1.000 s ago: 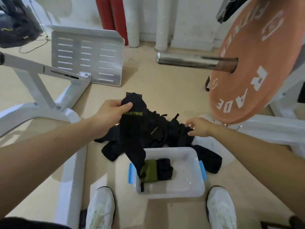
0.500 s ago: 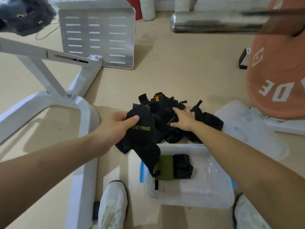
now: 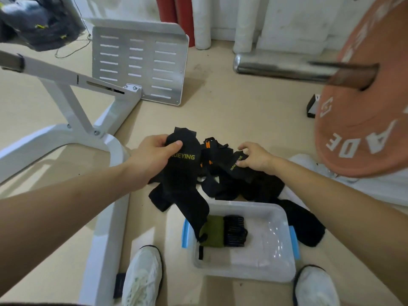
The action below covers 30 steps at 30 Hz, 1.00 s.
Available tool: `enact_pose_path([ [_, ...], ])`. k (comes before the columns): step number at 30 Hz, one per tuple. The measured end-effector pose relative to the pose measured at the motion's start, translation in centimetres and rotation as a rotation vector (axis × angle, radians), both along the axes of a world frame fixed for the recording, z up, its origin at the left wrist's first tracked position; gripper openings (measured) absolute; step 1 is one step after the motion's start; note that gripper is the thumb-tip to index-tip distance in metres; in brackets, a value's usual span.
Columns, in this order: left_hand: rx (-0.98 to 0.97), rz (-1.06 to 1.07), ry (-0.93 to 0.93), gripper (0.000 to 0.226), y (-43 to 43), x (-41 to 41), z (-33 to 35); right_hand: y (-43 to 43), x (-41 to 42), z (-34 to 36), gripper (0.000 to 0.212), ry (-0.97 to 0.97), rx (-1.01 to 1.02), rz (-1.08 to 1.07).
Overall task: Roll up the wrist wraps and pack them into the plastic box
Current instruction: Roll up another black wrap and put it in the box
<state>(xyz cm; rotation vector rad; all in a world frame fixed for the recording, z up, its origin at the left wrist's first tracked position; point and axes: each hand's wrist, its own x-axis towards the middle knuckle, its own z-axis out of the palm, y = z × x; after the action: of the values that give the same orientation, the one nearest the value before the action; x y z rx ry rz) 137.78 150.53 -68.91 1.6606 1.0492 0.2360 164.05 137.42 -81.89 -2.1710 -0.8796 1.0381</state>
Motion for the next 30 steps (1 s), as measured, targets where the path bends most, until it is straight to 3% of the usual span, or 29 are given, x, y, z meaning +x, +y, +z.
enact_pose_path([
  [3, 0.020, 0.000, -0.065, 0.018, -0.5, 0.4, 1.8, -1.6, -0.2, 6.4, 0.054, 0.074, -0.044, 0.136],
  [10, 0.038, -0.095, -0.218, 0.022, -3.6, 0.8, 6.6, -6.5, -4.0, 21.0, 0.061, -0.035, 0.047, 0.276],
  [18, 0.023, -0.138, -0.500, 0.019, -8.2, -0.7, 13.5, -11.9, -9.9, 34.1, 0.047, -0.426, 0.270, 0.355],
  [21, 0.044, -0.173, -0.578, 0.020, -10.0, -1.5, 15.5, -13.8, -12.1, 36.6, 0.045, -0.496, 0.456, 0.292],
  [25, 0.177, -0.315, -0.588, 0.014, -11.6, -2.5, 17.3, -15.8, -13.8, 35.9, 0.040, -0.441, 0.686, 0.224],
  [28, 0.276, -0.457, -0.519, 0.006, -12.7, -2.8, 17.6, -16.2, -13.8, 35.0, 0.040, -0.465, 0.721, 0.242],
  [30, 0.244, -0.476, -0.489, 0.007, -13.4, -2.8, 17.3, -16.1, -13.8, 34.4, 0.042, -0.482, 0.713, 0.250],
])
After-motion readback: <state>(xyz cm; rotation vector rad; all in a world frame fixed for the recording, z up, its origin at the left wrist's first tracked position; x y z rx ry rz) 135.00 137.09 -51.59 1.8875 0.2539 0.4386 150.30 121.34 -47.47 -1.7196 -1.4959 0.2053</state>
